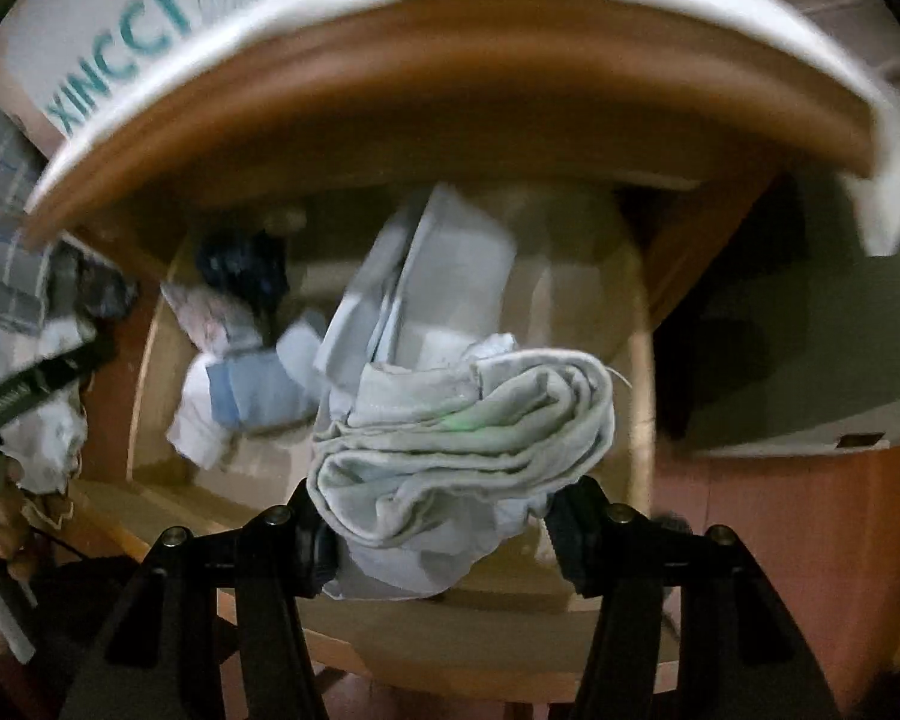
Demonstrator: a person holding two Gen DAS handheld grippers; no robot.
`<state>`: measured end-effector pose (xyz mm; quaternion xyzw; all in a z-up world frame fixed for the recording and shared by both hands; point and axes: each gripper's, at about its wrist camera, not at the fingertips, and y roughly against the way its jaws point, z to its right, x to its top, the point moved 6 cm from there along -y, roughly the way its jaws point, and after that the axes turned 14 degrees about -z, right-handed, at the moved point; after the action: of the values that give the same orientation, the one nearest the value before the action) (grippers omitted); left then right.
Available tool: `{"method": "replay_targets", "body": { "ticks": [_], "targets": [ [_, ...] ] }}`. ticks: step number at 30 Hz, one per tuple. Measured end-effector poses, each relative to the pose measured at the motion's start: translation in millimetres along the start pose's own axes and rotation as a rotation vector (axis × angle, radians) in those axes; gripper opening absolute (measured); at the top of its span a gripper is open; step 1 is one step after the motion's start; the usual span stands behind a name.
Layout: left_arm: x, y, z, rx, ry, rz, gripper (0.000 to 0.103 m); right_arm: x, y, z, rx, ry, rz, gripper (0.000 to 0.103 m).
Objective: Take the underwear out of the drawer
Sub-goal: 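Grasp the blue garment in the drawer with the left gripper while the right gripper holds the grey garment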
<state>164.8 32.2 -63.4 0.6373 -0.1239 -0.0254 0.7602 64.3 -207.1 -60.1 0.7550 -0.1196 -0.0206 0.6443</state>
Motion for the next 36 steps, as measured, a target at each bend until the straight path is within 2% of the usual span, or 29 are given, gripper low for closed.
{"method": "replay_targets", "body": {
  "ticks": [2, 7, 11, 13, 18, 23, 28, 33, 36],
  "targets": [
    [-2.8, -5.2, 10.0, -0.001, -0.045, -0.019, 0.063, 3.5, 3.5, 5.0, 0.001, -0.003, 0.037, 0.053],
    [-9.7, -15.8, 33.0, 0.067, -0.186, -0.044, 0.063, 5.3, 14.4, 32.0, 0.063, -0.053, 0.107, 0.053],
    [-13.3, -27.7, 54.9, 0.07, -0.325, -0.082, 0.063, 5.9, 12.2, 35.9, 0.133, -0.099, 0.117, 0.053],
    [-14.0, -37.4, 65.6, 0.097, -0.409, -0.117, 0.063, 7.0, 17.0, 35.4, 0.161, -0.101, 0.133, 0.053],
    [-19.1, -58.0, 82.7, 0.158, -0.566, -0.183, 0.063, 11.7, 29.4, 33.2, 0.156, -0.094, 0.197, 0.053],
    [-15.6, -76.3, 90.3, 0.194, -0.634, -0.232, 0.063, 12.1, 46.8, 40.9, 0.147, -0.101, 0.255, 0.054],
    [-14.7, -92.0, 94.6, 0.205, -0.678, -0.284, 0.063, 14.3, 37.4, 43.8, 0.234, -0.145, 0.205, 0.054],
    [-14.2, -101.9, 100.5, 0.232, -0.717, -0.327, 0.063, 15.3, 42.9, 34.5, 0.14, -0.091, 0.239, 0.054],
    [-11.8, -114.0, 96.6, 0.246, -0.706, -0.376, 0.063, 16.5, 41.7, 29.2, 0.143, -0.081, 0.239, 0.054]
  ]
}}
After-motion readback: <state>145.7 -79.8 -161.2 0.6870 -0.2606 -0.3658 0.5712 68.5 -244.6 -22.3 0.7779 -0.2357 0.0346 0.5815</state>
